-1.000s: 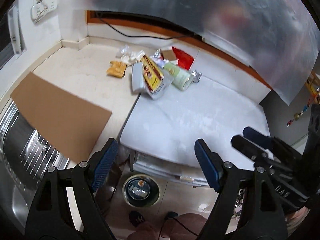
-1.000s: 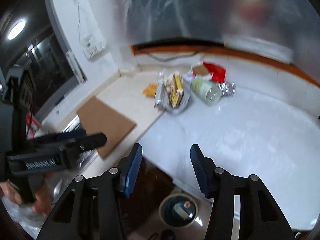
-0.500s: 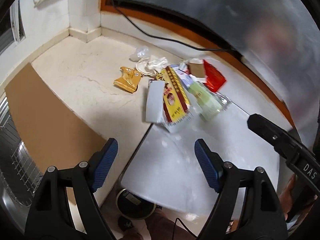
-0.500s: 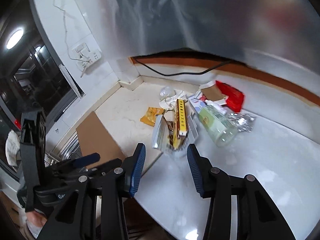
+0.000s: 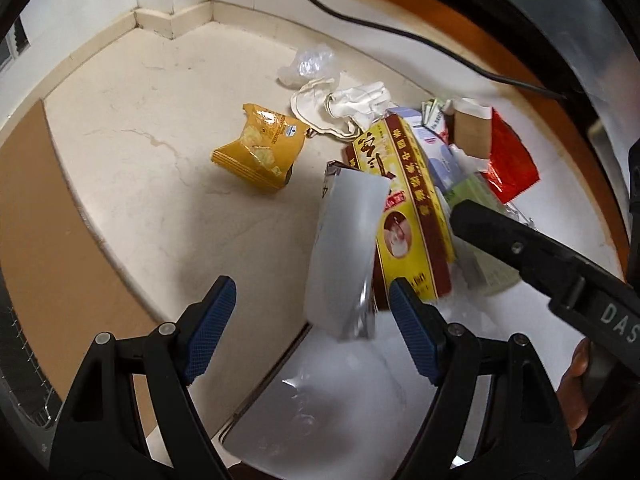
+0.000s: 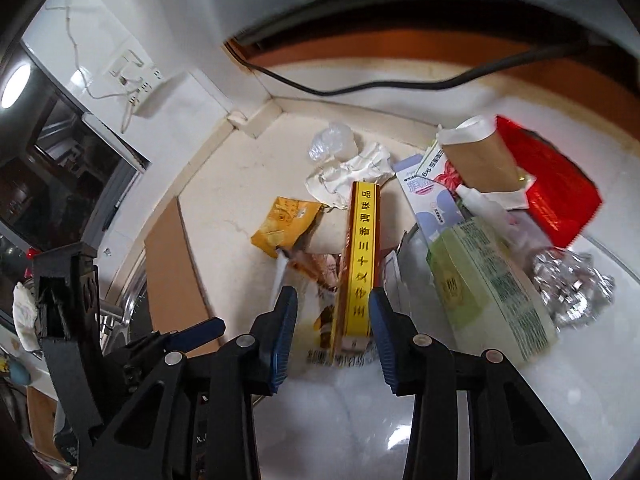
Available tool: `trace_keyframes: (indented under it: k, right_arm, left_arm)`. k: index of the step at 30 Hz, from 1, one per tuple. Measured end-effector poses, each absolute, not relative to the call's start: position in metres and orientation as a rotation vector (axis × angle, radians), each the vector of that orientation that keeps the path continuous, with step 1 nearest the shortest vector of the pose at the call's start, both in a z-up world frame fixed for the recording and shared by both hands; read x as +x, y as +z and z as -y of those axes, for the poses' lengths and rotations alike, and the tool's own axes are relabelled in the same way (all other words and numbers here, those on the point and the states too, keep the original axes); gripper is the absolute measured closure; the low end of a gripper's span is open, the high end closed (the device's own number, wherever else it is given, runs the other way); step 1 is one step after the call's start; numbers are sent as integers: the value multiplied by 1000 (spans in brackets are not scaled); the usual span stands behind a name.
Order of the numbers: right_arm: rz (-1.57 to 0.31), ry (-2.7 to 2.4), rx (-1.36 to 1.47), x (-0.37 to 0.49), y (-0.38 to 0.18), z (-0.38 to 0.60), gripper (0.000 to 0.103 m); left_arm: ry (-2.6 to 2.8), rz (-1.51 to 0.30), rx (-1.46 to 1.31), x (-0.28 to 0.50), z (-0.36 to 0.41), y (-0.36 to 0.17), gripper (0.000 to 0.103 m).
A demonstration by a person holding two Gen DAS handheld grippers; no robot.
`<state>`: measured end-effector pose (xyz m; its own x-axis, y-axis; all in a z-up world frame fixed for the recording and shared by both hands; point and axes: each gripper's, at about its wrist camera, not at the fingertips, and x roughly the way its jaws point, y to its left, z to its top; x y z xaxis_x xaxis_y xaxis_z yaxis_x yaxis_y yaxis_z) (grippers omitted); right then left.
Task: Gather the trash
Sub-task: 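Grasp the yellow spice box with the right tool while the left tool grasps a white packet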
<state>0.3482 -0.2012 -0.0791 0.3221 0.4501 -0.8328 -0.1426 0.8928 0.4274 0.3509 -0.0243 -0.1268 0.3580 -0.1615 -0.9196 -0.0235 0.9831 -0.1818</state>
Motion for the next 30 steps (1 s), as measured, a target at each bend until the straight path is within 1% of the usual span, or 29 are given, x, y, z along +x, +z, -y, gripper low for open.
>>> trace_keyframes:
  k: [3,5,6,8,10,12,13,14,15,18,22,30]
  right_arm:
    - [-1202,391,296,362,-94,199,65]
    - [-1206,393,296,371,-101,195,65]
    - [-1208,393,295,374,-104,194,65]
    - [-1215,391,294,381,-111,192,65]
    - [-1228,386,295,391,-120,189,65]
    - [-1236,387,297,397,-127,185,68]
    - [-1241,386,295,399,-129,183,71]
    - [-1237,385,292,401,-132,181,72]
    - [-1234,386,288,404,-134,179,76]
    - [-1229,399,292,406,-133,175,79]
    - [-1192,396,309,392,-127,176,80]
    - [-1085,356,380,323,-83,190,80]
  left_arm:
    - [-91,-1220,-178,361,24,-136,28]
    - [-101,-1231,-180,367,25,-141,35]
    - [-108,-1240,-184,369,25,-143,37]
    - [-116,-1257,-198,376,26,-149,45]
    - [-132,-1267,-218,379,26,-153,48]
    - [-147,-1268,-237,380,27,-155,54]
    - [-158,-1268,-245,381,28,-155,60]
    - [-171,-1265,-253,381,29,-155,70]
    - [-179,-1262,-255,381,30,-154,70]
    - [-162,-1229,-213,376,34,-148,72]
    - [-169,-1202,-219,362,32,-141,73]
    - [-215,-1158,-198,308,21,-117,73]
